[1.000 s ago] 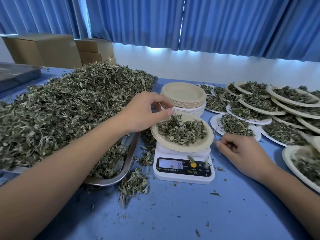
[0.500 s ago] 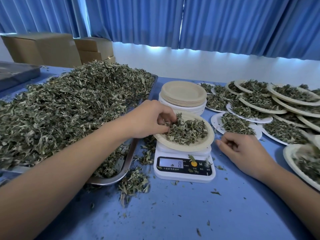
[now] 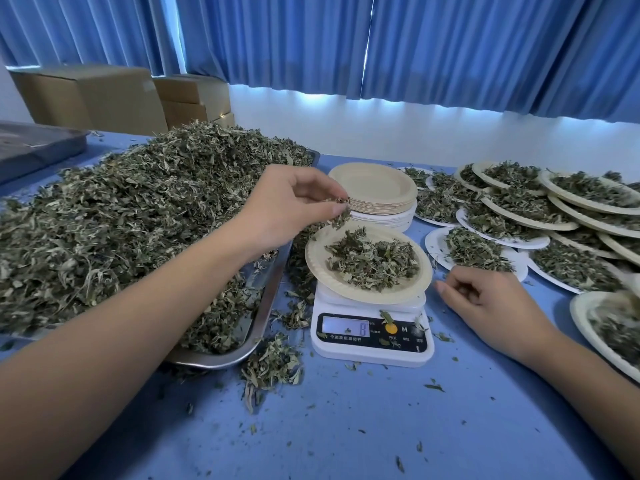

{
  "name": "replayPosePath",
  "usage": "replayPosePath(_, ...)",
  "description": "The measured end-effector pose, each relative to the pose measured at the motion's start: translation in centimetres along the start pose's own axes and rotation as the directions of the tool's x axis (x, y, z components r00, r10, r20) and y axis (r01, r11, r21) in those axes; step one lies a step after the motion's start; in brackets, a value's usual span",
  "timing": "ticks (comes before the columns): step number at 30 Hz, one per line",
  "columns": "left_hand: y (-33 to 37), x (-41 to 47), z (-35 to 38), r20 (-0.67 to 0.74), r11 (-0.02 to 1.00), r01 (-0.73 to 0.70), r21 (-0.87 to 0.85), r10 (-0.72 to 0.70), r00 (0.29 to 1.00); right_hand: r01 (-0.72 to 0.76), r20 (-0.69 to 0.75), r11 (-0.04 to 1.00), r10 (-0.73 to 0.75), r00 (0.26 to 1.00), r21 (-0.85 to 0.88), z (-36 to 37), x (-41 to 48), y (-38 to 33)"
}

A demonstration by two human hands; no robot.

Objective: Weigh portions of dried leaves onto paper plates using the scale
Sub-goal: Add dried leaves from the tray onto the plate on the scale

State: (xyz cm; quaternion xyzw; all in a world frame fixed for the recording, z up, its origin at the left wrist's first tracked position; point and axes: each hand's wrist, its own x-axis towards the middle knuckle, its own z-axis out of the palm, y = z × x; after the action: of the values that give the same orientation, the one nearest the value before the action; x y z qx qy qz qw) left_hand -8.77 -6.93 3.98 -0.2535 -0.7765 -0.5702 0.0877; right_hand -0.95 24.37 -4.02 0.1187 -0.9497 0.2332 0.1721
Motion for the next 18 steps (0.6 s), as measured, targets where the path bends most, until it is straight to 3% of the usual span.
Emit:
replayPosePath(3, -0.5, 0.5, -0.8, -0.112, 0.993, 0.109, 0.036, -0.104, 0.988, 0.005, -0.001, 1.0, -0.005, 1.0, 0.001, -0.1, 0.0, -0.1)
replayPosePath(5, -1.4, 1.0, -1.8, -0.269, 0.948, 0.185, 0.258, -0.114, 0.956, 0.009, -0.006, 1.0, -0.009, 1.0, 0.003, -0.1, 0.0, -0.1)
replayPosePath(7, -2.3, 1.3, -2.9, -0.366, 0.833, 0.237, 0.499, -0.046, 0.93, 0.008, -0.004, 1.0, -0.008, 1.0, 0.004, 0.0, 0.0, -0.1)
replayPosePath(8, -2.7, 1.5, -3.4, -0.35, 0.769, 0.274, 0.578, -0.069, 0.934, 0.008, -0.003, 1.0, -0.008, 1.0, 0.005, 0.0, 0.0, -0.1)
replayPosePath(10, -3.5, 1.4, -3.8, -0.203, 0.608, 0.341, 0.717, -0.286, 0.937, 0.012, -0.003, 1.0, -0.012, 1.0, 0.004, 0.0, 0.0, 0.0)
replayPosePath(12, -3.9, 1.1, -3.5, -0.071, 0.43, 0.316, 0.846, -0.496, 0.865, 0.019, -0.002, 1.0, -0.019, 1.0, 0.008, 0.0, 0.0, 0.2)
replayPosePath(13, -3.9, 1.0, -3.2, -0.066, 0.395, 0.299, 0.869, -0.506, 0.86, 0.022, -0.003, 1.0, -0.022, 1.0, 0.011, 0.0, 0.0, 0.2)
replayPosePath(16, -3.1, 0.9, -2.8, -0.148, 0.442, 0.269, 0.856, -0.288, 0.946, 0.025, -0.008, 1.0, -0.025, 1.0, 0.003, 0.0, 0.0, 0.3)
replayPosePath(18, -3.0, 1.0, -2.4, -0.106, 0.617, 0.186, 0.765, -0.163, 0.981, 0.023, -0.004, 1.0, -0.023, 1.0, -0.002, 0.1, 0.1, 0.4)
